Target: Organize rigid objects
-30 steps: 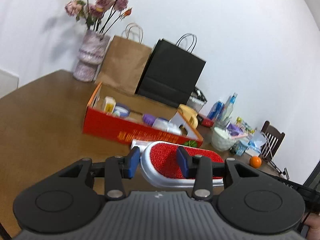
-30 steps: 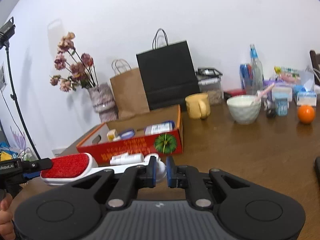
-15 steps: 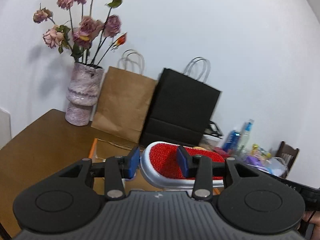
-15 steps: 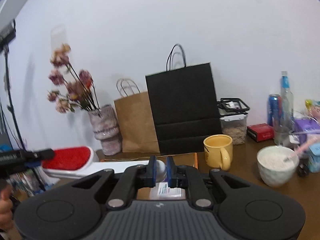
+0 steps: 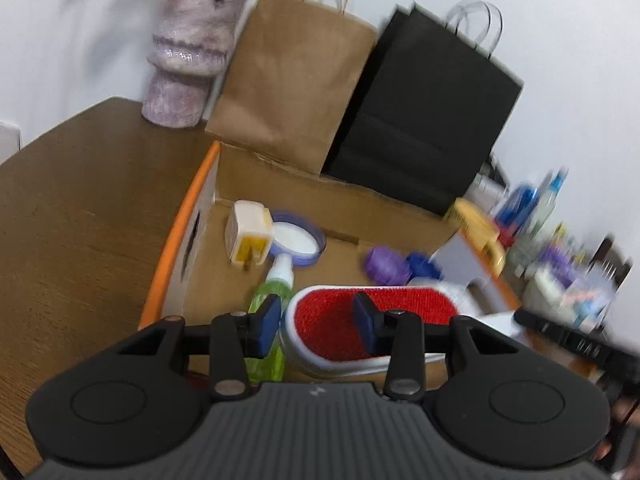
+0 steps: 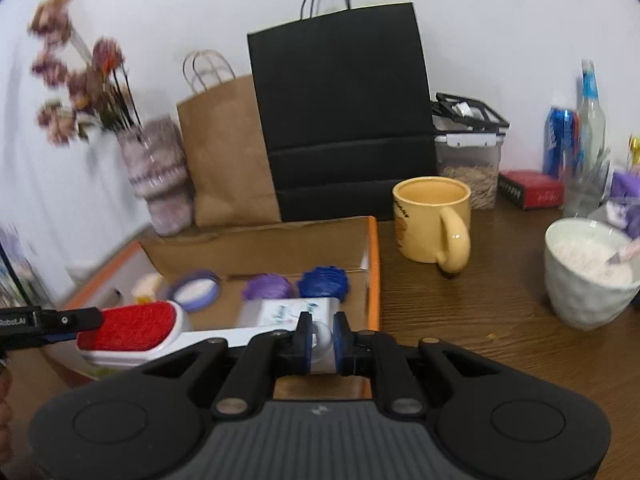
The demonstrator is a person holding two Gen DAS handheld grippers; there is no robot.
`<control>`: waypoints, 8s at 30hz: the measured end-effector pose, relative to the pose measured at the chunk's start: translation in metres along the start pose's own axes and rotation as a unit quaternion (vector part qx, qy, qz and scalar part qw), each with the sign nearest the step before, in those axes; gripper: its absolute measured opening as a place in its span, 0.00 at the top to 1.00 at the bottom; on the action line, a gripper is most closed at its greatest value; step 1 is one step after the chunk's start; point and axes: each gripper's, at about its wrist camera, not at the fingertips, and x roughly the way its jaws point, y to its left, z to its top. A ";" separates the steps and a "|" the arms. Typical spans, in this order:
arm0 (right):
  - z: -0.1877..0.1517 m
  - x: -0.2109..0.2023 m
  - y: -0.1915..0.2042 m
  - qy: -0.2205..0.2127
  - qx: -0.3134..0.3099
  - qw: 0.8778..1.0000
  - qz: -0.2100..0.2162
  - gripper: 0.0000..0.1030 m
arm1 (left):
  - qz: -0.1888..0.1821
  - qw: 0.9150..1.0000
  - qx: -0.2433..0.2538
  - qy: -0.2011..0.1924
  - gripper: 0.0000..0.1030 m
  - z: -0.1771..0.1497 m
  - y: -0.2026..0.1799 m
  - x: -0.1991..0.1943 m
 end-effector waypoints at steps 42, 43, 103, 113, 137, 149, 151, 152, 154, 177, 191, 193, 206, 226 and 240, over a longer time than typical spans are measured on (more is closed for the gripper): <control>-0.050 -0.224 0.043 -0.129 -0.008 0.991 0.030 0.13 | 0.106 0.973 0.070 -0.190 0.05 -0.088 -0.076 -0.243; -0.059 -0.235 0.044 -0.129 -0.003 0.991 0.032 0.13 | 0.105 0.973 0.072 -0.191 0.04 -0.098 -0.080 -0.253; -0.104 -0.161 0.048 -0.029 -0.077 0.996 0.026 0.19 | -0.017 0.989 0.140 -0.051 0.00 -0.117 -0.072 -0.139; -0.082 -0.050 0.036 0.027 -0.075 0.996 0.028 0.36 | -0.030 0.996 0.066 0.048 0.06 -0.074 -0.043 -0.012; -0.097 -0.062 0.003 0.038 -0.037 0.998 0.045 0.66 | -0.013 0.996 0.076 0.040 0.41 -0.110 -0.094 -0.044; -0.105 -0.077 -0.025 0.035 -0.018 0.999 0.032 0.66 | -0.021 0.978 0.188 0.088 0.58 -0.105 -0.147 0.014; -0.105 -0.078 -0.027 0.034 -0.016 0.999 0.033 0.66 | -0.018 0.977 0.194 0.090 0.73 -0.106 -0.148 0.013; -0.105 -0.077 -0.027 0.034 -0.015 0.999 0.033 0.66 | -0.022 0.976 0.198 0.090 0.73 -0.107 -0.146 0.011; -0.105 -0.076 -0.025 0.034 -0.019 0.999 0.034 0.66 | -0.024 0.976 0.197 0.092 0.73 -0.109 -0.146 0.007; -0.135 -0.273 0.061 -0.117 -0.059 0.988 0.077 0.66 | 0.090 0.977 0.133 -0.141 0.73 -0.168 -0.130 -0.258; -0.194 -0.356 0.100 -0.155 -0.064 0.984 0.062 0.66 | 0.092 0.968 0.119 -0.202 0.73 -0.231 -0.118 -0.346; -0.194 -0.359 0.103 -0.161 -0.066 0.983 0.059 0.66 | 0.091 0.967 0.119 -0.208 0.73 -0.231 -0.118 -0.350; -0.166 -0.342 0.098 -0.165 -0.065 0.982 0.059 0.66 | 0.086 0.967 0.120 -0.209 0.73 -0.206 -0.110 -0.335; -0.013 -0.171 0.085 -0.166 -0.075 0.981 0.065 0.66 | 0.116 0.956 0.126 -0.240 0.73 -0.042 -0.085 -0.187; 0.056 -0.029 0.067 -0.119 -0.058 0.990 0.044 0.66 | 0.138 0.967 0.118 -0.182 0.73 0.047 -0.067 -0.051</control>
